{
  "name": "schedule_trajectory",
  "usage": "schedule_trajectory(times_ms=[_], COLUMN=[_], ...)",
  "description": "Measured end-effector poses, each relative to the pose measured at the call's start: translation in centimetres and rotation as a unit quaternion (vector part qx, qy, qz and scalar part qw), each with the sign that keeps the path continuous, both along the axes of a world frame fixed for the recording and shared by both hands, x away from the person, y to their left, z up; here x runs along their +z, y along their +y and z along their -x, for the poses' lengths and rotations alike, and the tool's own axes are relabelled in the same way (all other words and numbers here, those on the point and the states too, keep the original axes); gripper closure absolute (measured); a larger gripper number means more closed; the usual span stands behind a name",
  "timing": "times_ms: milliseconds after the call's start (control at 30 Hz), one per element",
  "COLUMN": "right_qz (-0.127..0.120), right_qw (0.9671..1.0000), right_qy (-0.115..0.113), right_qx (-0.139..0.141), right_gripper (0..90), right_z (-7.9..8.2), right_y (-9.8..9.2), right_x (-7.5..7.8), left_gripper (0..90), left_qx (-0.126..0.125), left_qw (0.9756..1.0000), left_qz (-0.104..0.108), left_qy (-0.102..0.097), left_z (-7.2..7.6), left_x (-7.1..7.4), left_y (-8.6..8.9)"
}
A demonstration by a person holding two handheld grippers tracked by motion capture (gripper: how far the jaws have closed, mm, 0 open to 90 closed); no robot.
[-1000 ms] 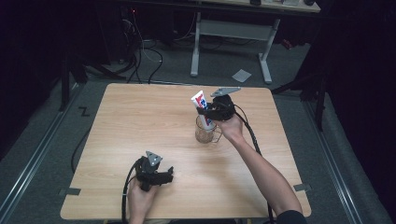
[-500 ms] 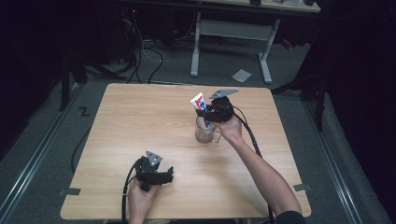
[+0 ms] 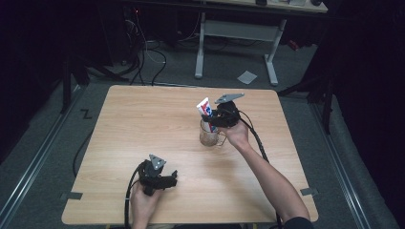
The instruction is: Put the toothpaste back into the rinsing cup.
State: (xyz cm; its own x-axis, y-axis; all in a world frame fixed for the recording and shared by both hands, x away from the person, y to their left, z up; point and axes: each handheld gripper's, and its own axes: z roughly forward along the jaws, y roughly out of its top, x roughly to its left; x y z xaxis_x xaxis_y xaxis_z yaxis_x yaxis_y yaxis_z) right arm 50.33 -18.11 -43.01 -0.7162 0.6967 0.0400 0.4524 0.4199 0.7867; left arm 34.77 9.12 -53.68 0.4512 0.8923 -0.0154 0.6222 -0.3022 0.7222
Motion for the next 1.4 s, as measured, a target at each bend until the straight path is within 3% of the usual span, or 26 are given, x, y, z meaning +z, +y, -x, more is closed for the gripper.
schedule_trajectory(times_ms=[733, 1400], right_qz=[0.015, 0.022], right_qw=[0.9998, 0.9997], right_qy=[0.015, 0.006], right_qx=[0.003, 0.008], right_gripper=[59.1, 57.1], right_z=[0.4, 0.9], right_y=[0.1, 0.0], right_x=[-1.2, -1.5], left_gripper=[11.0, 11.0], left_qx=[-0.001, -0.001], left_qw=[1.0000, 1.0000], left_qz=[-0.001, -0.001], left_qy=[0.000, 0.000], left_z=[0.0, 0.0], left_x=[0.0, 0.0], left_y=[0.0, 0.0])
